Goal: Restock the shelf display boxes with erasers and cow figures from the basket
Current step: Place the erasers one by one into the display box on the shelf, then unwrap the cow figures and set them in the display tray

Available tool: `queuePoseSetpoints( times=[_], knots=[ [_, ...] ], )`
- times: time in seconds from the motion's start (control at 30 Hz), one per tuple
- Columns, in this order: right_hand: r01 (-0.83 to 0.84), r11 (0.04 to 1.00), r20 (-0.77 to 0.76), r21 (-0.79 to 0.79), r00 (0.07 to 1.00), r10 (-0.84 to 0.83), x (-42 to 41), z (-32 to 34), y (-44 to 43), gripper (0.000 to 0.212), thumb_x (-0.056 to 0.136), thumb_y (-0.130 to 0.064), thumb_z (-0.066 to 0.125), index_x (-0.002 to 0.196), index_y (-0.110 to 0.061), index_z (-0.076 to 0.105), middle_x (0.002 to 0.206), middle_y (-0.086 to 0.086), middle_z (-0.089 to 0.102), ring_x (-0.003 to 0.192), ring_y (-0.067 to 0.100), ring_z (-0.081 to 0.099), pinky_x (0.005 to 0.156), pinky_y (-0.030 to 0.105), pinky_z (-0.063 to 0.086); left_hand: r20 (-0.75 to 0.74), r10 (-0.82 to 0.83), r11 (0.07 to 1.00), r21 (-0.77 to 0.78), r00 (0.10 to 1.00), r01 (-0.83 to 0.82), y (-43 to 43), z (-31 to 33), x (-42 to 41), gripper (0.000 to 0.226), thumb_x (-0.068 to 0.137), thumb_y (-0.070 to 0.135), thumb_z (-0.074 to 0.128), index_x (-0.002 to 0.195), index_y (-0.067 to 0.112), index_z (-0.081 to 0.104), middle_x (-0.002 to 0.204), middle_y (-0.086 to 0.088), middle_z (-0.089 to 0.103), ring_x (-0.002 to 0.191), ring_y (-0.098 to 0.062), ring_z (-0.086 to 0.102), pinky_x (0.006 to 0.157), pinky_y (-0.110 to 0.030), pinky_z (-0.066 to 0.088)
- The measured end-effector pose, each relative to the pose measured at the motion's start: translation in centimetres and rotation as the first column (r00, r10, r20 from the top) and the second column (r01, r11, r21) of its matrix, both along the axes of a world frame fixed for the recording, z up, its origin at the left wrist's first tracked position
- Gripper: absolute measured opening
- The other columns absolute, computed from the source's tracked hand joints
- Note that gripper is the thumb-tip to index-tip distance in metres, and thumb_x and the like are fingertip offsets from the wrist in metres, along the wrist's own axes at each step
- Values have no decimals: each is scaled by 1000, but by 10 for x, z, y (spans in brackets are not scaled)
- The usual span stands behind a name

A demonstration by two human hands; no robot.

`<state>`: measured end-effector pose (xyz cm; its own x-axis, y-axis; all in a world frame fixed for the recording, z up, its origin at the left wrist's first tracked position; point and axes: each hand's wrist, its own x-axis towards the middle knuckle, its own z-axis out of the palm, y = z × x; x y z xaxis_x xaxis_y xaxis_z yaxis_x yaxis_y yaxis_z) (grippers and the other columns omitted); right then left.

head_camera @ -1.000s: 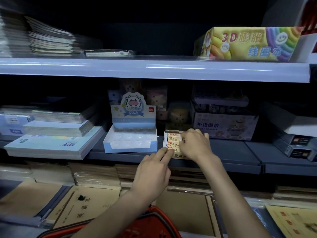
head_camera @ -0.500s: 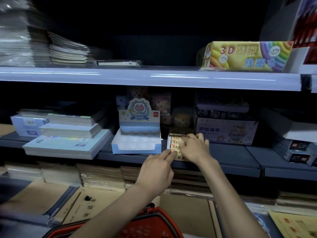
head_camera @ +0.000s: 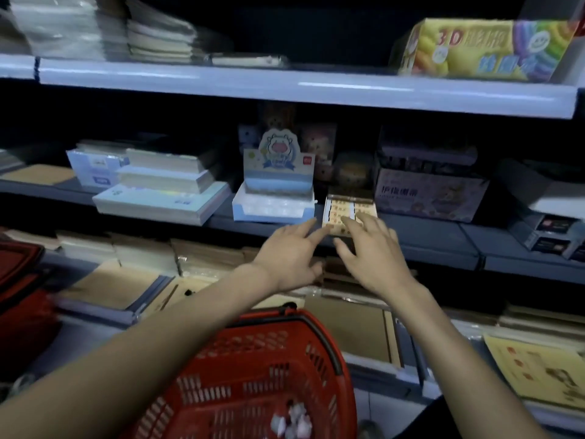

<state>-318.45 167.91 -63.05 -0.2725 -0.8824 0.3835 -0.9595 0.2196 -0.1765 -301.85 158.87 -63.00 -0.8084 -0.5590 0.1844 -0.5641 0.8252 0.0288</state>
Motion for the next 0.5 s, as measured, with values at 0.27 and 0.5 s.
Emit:
queuePoseSetpoints(
  times=[0.27, 0.5],
  knots=[
    [-220, 949, 25, 223, 975, 220, 65, -53, 49, 78, 98, -69, 39, 163, -32, 17, 171, 5, 12, 158, 25, 6, 124, 43, 12, 65, 107, 994, -1, 992, -107, 28, -52, 116, 83, 92, 67, 43, 162, 31, 18, 171, -8, 12, 154, -29, 21, 126, -46, 16],
    [-353, 804, 23, 478, 920, 390, 95, -140, 58, 80, 98, -64, 46, 163, -29, 14, 169, 6, 14, 157, 27, 11, 124, 42, 14, 194, 202, 978, 16, 960, -209, 45, -131, 213, 85, 92, 72, 37, 163, 29, 17, 171, -11, 13, 156, -32, 18, 126, -49, 18]
  ],
)
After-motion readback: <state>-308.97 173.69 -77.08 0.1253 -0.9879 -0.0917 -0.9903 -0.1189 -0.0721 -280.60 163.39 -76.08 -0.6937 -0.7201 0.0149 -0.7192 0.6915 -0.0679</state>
